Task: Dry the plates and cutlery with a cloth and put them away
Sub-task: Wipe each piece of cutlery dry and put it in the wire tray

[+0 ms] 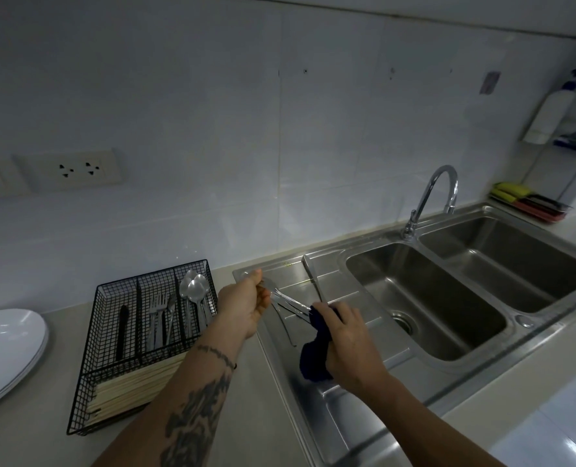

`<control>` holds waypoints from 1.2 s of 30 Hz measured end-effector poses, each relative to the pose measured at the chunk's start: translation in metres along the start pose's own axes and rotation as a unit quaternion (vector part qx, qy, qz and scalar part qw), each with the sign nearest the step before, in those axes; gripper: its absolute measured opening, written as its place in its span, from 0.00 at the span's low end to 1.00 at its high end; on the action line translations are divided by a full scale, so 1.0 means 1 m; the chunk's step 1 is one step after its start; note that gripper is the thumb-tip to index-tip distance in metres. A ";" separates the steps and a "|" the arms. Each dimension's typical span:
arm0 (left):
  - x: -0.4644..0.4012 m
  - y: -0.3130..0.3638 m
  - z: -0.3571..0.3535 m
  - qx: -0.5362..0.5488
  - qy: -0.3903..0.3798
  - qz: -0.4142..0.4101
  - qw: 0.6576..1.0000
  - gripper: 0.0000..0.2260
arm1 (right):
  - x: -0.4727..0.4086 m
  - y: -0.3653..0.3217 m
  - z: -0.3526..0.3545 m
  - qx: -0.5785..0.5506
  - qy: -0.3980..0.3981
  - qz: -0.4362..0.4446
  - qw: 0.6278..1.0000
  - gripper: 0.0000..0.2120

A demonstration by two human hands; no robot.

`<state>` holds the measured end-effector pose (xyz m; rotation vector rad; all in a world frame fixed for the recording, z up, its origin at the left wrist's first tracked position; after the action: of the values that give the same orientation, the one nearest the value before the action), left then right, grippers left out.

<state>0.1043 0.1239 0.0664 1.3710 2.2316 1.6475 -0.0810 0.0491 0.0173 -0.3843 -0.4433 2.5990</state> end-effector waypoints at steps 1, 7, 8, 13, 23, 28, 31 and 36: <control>-0.001 -0.003 -0.003 0.005 -0.004 -0.001 1.000 0.07 | -0.001 -0.002 -0.003 -0.002 0.007 -0.005 1.000 0.35; 0.000 -0.035 -0.018 -0.039 -0.033 0.030 0.998 0.07 | -0.007 -0.012 -0.015 0.033 -0.040 -0.006 0.999 0.33; -0.001 -0.036 -0.017 -0.049 -0.029 0.030 0.998 0.08 | -0.006 -0.010 -0.015 0.032 -0.053 0.007 0.998 0.32; -0.008 -0.033 0.001 -0.248 -0.044 -0.029 0.967 0.14 | 0.004 0.011 -0.003 -0.020 -0.013 -0.031 0.999 0.29; 0.006 -0.033 -0.011 -0.657 -0.203 -0.105 0.718 0.08 | -0.006 0.004 0.004 0.081 0.016 0.025 0.996 0.31; 0.013 -0.034 -0.008 -0.705 -0.183 -0.151 0.669 0.08 | 0.001 0.000 0.002 0.102 0.022 0.012 0.994 0.33; 0.018 -0.034 -0.017 -0.713 -0.180 -0.186 0.651 0.14 | 0.005 -0.007 0.006 0.122 0.015 0.058 0.991 0.32; 0.022 -0.038 -0.014 -0.712 -0.186 -0.156 0.659 0.11 | 0.011 0.029 0.025 0.068 0.030 -0.059 0.995 0.27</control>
<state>0.0602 0.1269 0.0518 0.6190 0.3802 1.8432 -0.1105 0.0247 0.0271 -0.3759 -0.2592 2.4781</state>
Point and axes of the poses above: each hand's wrist, its own x-axis away from the middle knuckle, its own z-axis out of the back of the hand, y = z × x, the point moved 1 cm from there along -x, towards the middle knuckle, and after that the axes turned 12 degrees about -y, right-handed, at the moved point
